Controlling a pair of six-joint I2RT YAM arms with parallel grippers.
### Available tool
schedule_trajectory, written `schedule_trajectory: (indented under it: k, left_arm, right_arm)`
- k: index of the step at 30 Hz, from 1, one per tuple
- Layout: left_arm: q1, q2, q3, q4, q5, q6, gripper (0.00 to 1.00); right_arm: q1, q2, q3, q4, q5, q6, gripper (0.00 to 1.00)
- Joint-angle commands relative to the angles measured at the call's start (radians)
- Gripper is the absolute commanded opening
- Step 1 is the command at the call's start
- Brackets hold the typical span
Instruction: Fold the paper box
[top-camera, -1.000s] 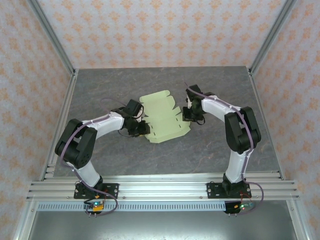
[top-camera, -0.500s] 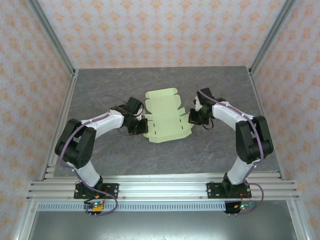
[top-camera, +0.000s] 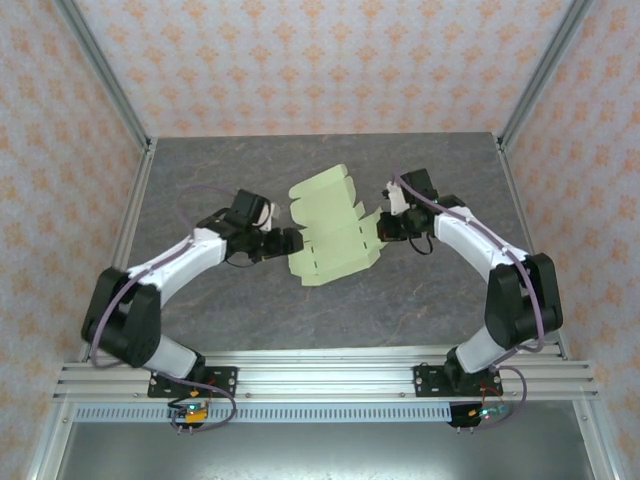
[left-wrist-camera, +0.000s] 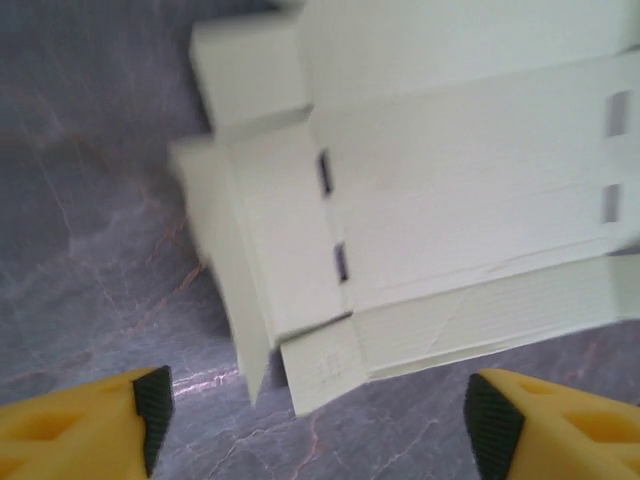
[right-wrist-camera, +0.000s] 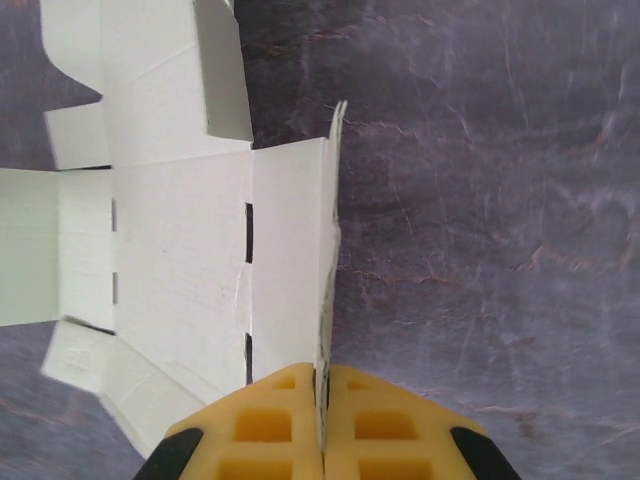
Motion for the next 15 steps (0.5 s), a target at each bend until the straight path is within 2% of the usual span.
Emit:
schedule_trajectory:
  k: [1, 6, 15]
  left_arm:
    - [0.024, -0.149, 0.020, 0.043, -0.082, 0.017, 0.86]
    - [0.065, -0.226, 0.130, -0.027, -0.083, 0.099, 0.90]
    - [0.067, -0.083, 0.240, -0.046, -0.088, 0.169, 0.90]
  right_arm:
    - [0.043, -0.051, 0.051, -0.060, 0.118, -0.334, 0.02]
    - [0.058, -0.049, 0.103, -0.112, 0.147, -0.651, 0.00]
    - [0.083, 0.073, 0.207, -0.136, 0.322, -1.156, 0.00]
